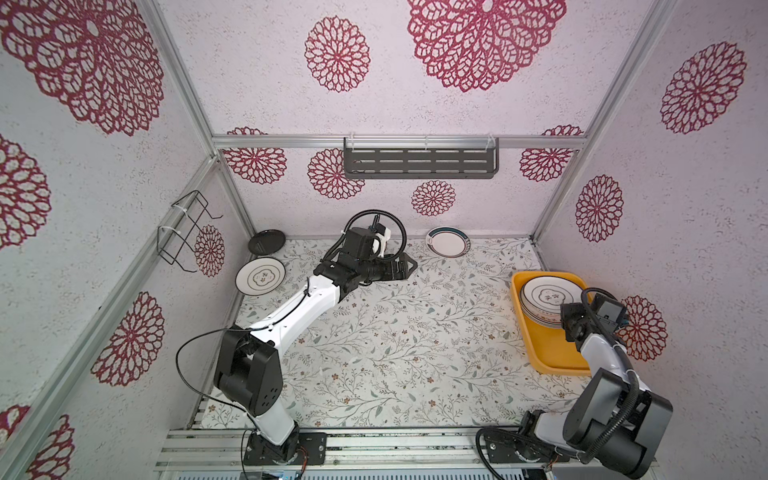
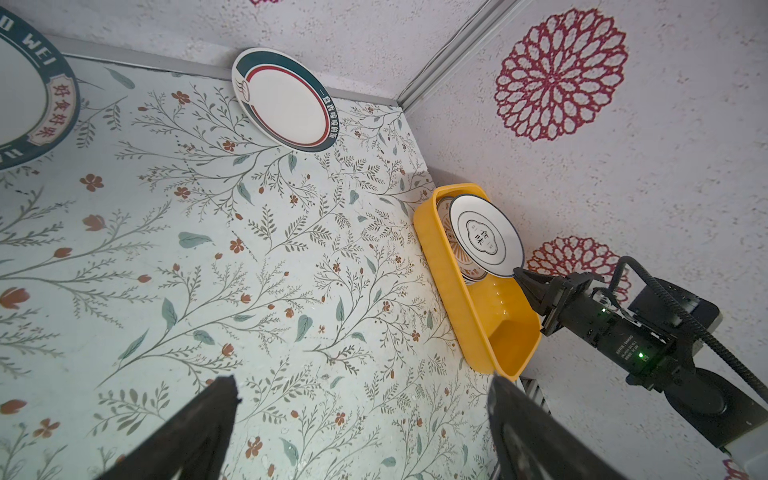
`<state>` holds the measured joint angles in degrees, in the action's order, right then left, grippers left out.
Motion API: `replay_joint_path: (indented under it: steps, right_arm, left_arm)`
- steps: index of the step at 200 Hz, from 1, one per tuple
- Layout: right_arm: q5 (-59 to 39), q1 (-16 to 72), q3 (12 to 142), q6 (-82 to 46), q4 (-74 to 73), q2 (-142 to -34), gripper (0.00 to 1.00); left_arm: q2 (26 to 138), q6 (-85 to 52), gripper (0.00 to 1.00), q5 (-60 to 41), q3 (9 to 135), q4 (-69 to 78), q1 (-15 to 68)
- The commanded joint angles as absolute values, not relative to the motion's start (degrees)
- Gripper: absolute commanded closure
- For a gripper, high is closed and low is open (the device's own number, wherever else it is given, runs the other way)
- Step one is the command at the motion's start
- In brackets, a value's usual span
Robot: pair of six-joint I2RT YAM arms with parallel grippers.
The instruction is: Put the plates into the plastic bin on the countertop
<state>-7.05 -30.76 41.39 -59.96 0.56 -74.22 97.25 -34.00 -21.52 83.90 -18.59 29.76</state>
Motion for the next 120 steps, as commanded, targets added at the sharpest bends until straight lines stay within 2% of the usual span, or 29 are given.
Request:
replay_joint_path:
  steps: [1, 113, 120]
  right_arm:
    - [-10.6, -31.1, 43.2, -57.8, -5.2, -76.6, 1.0]
    - [-11.9, -31.1, 46.4, -55.0, -4.4, -85.2, 1.0]
    - [-12.1, -31.1, 46.7, -54.8, -4.0, -85.4, 0.98]
  left_arm:
    - [99.2, -31.6, 0.03, -21.2, 87.2, -20.2, 29.6]
    - [104.1, -32.8, 0.03, -18.9, 91.4, -19.7, 28.9]
    - [104.1, -32.8, 0.03, -19.1, 91.5, -19.6, 28.9]
